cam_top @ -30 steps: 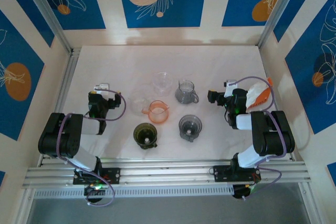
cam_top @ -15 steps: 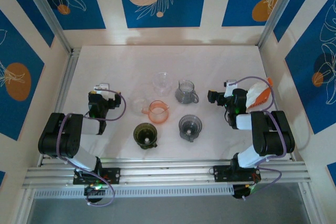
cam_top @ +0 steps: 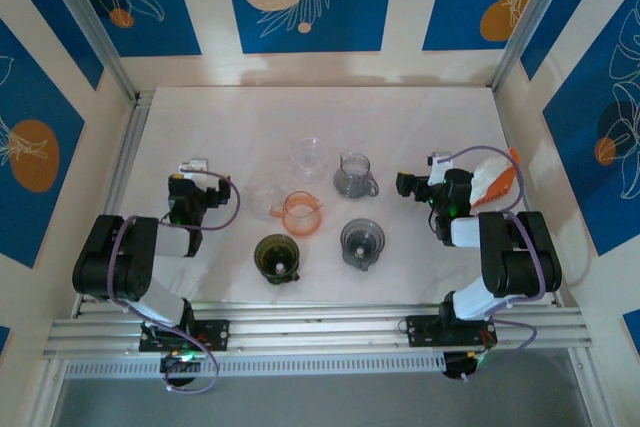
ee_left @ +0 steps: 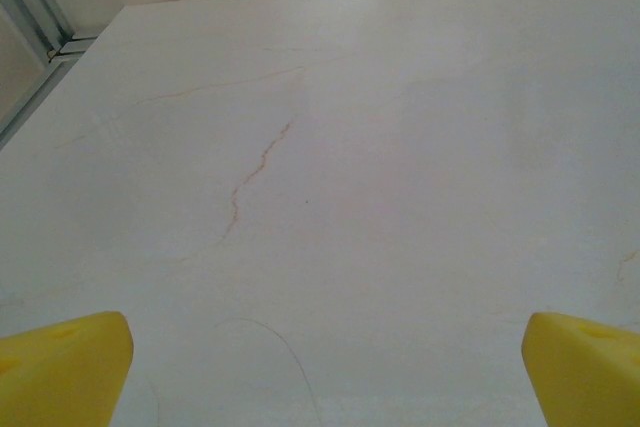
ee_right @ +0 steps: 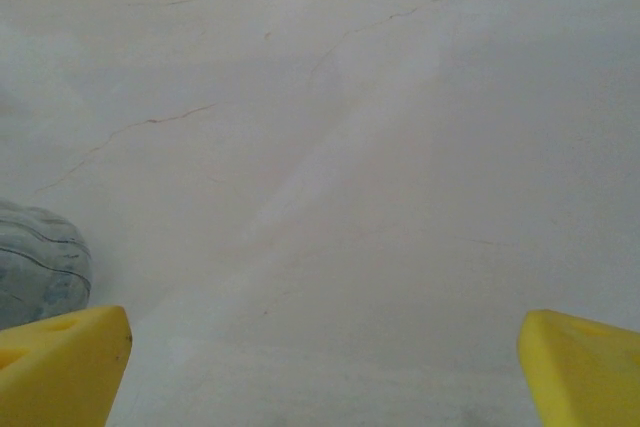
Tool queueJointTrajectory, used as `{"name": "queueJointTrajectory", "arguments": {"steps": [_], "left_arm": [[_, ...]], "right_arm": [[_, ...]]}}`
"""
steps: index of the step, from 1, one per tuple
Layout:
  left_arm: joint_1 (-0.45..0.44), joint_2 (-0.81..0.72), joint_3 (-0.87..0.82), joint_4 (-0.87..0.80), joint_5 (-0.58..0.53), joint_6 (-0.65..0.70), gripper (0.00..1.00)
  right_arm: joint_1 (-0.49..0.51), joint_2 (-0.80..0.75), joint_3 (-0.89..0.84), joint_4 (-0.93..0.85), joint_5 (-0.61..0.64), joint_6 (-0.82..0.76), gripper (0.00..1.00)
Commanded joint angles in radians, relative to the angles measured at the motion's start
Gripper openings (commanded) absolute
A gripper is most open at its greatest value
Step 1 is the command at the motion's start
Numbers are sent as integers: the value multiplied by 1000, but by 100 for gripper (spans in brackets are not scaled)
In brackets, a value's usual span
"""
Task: Place the coffee filter in the dripper
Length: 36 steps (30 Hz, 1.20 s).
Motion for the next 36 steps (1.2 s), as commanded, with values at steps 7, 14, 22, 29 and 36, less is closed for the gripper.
{"name": "queueJointTrajectory", "arguments": {"steps": [7,14,22,29,36], "left_arm": [[-6,-228,56,-254,-168,-55,100],[-1,-395,142,-432,-427,-384,100],[48,-568,229,-834,-338,-845,100],[48,-625,217,-791,4,-908,100],[-38,-621,271,-1025,335,-874,83]], "right_arm": [[-3,-185,187,-458,135,126,99],[36,-343,238,-648,454,348,99],[-147,-333,354,-984,44,803,99],[-11,-402,412,-1107,-4,639,99],[242,-433,412,-1209,10,517,99]]}}
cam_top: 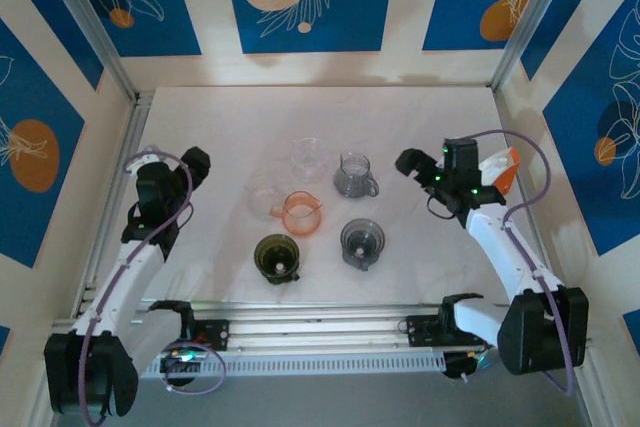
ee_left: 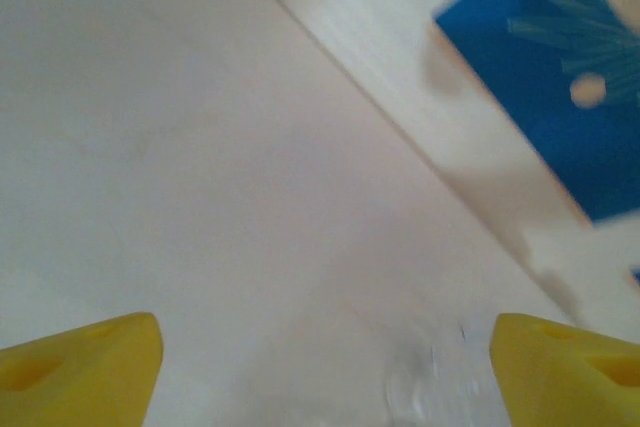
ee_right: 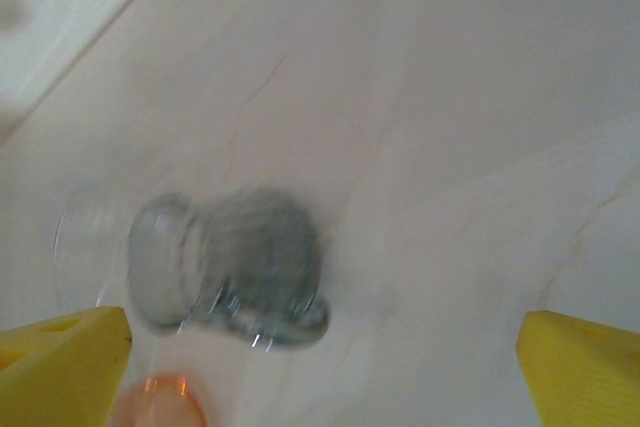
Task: Place the coffee filter in the dripper
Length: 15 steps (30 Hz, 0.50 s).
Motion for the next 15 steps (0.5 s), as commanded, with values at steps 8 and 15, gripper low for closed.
{"name": "queueJointTrajectory", "arguments": {"steps": [8,15], "left_arm": [[-296,-133,-23,-332,134,73,80],[-382,-221,-104,-466,156,67,73]], "right_arm": [[312,-32,4,-120,5,-127,98],[505,3,5,-184,144,-129,97]]}}
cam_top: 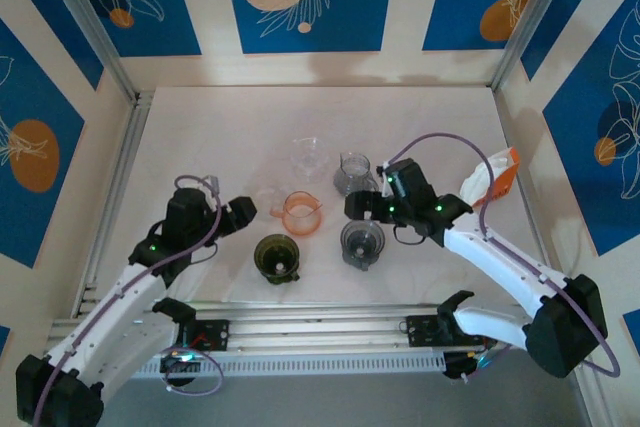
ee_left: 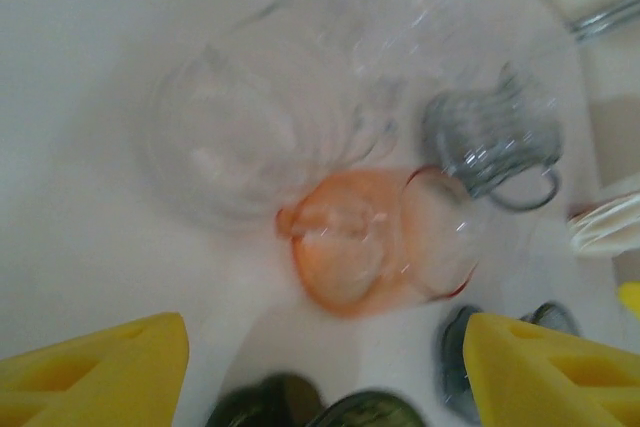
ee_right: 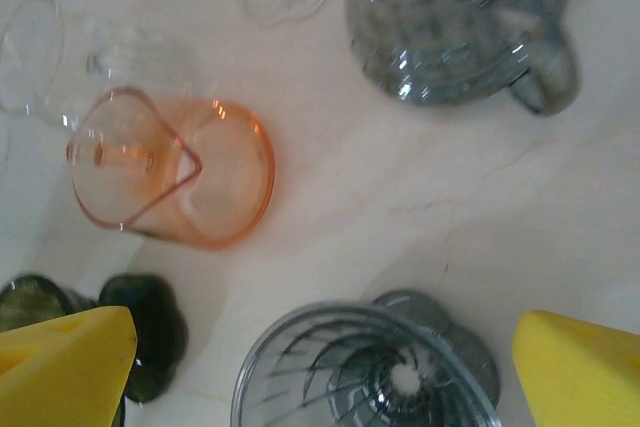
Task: Place the coffee filter in the dripper
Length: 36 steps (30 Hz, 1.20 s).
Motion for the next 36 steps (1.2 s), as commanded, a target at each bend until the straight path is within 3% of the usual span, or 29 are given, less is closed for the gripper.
{"name": "queueJointTrajectory", "arguments": {"steps": [1,6,15,22,33,36], "left_arm": [[-48,-33,-31,-128,2,19,72],[-105,-31,-56,-143,-14,12,57],[-244,100,-50,-100,-50,2,40],[-259,147,-34,-109,-71,-1,24],[-259,125,14,-228,-152,-26,1],[-258,109,25,-280,-187,-43,0]], "right_arm": [[75,19,5,-60,107,-17,97],[152,58,36,-93,186,-19,97],[199,111,80,-100,230,-27,97],[224,146,128,-112,254,-47,97],[211,315,288,-68,130,-167,90],[206,380,343,-57,79,-206,91]]}}
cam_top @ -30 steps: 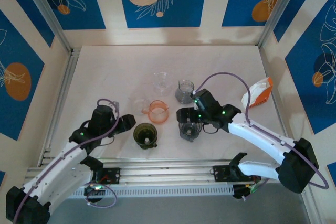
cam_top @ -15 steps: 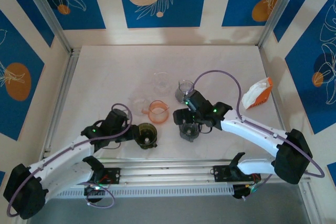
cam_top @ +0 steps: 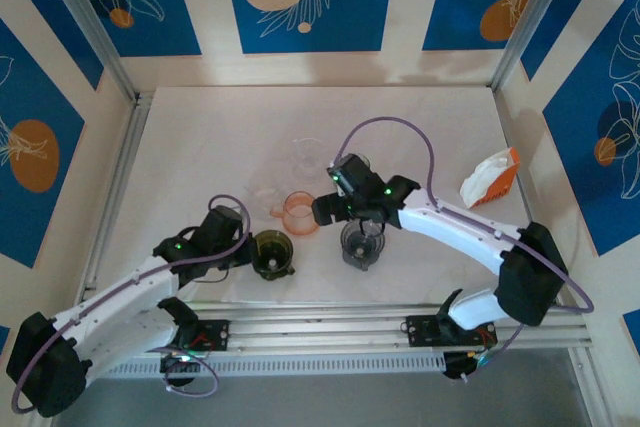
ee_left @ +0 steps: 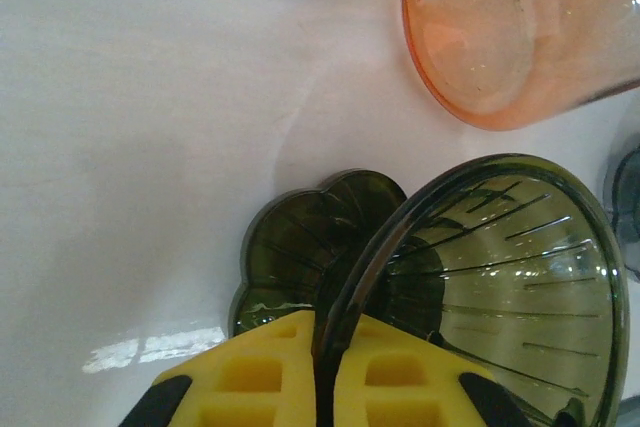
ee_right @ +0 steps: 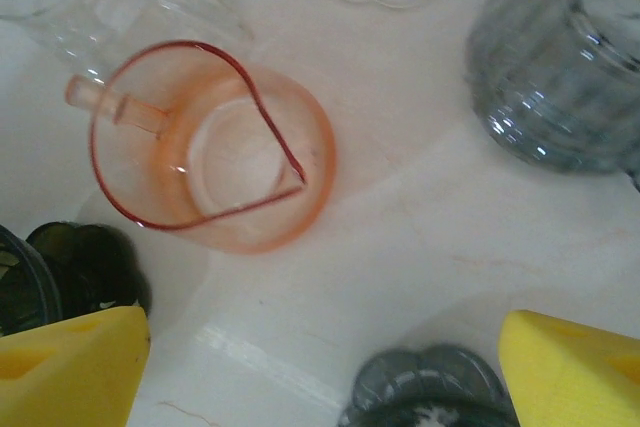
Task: Place the coffee filter in the dripper
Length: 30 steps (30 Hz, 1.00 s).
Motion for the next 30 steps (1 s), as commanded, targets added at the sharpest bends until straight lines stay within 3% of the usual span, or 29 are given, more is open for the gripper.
{"name": "queueJointTrajectory", "arguments": {"steps": [1,7,17,23,30], "left_arm": [[-6,-27,37,-105,-76,-26,0],[28,-61,34,-179,-143,-48,0],[181,-72,-16,-154,-56,-41,1],[198,-104,-19,-152,-33,-41,36],[197,-193,33,-175,-20,-52,58]], "right_arm": [[-8,64,74,22,-93,-74,91],[-25,201,196,28,-126,-114,94],[-49,410,391,-7,-159,-151,99],[-40,488,452,-20,-176,-159,99],[-31,511,454,-39,-183,-163,98]]}}
